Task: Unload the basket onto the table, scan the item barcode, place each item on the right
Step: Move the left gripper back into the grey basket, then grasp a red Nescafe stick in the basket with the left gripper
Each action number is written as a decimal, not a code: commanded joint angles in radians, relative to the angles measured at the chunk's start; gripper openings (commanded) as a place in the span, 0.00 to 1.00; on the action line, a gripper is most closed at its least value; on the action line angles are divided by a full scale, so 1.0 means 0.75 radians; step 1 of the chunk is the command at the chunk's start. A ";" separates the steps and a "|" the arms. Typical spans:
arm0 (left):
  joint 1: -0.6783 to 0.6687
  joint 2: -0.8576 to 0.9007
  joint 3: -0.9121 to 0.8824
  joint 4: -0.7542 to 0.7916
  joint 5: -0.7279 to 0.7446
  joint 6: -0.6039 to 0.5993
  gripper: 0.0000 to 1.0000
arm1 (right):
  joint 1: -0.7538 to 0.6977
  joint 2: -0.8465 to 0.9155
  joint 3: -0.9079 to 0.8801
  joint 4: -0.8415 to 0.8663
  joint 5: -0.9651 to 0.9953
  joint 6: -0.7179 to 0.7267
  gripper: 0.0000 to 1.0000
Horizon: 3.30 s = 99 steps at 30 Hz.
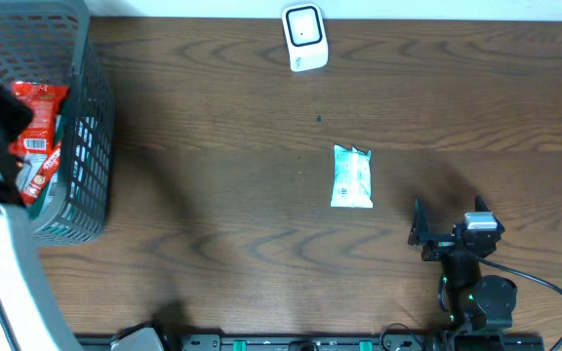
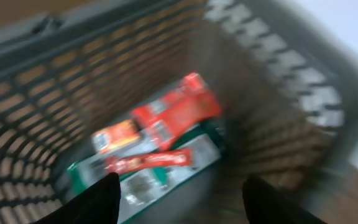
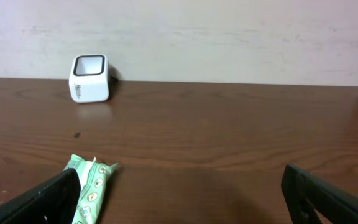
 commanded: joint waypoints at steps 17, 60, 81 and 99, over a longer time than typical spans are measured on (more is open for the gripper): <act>0.100 0.683 -0.030 -0.018 0.002 -0.057 0.64 | -0.015 -0.006 -0.002 -0.005 -0.006 -0.015 0.99; 0.103 0.802 -0.024 0.050 0.417 0.214 0.54 | -0.015 -0.006 -0.002 -0.005 -0.006 -0.015 0.99; 0.109 0.821 -0.071 0.167 0.267 0.919 0.67 | -0.015 -0.006 -0.002 -0.005 -0.006 -0.015 0.99; 0.109 0.998 -0.073 0.183 0.232 0.880 0.49 | -0.015 -0.006 -0.002 -0.005 -0.006 -0.015 0.99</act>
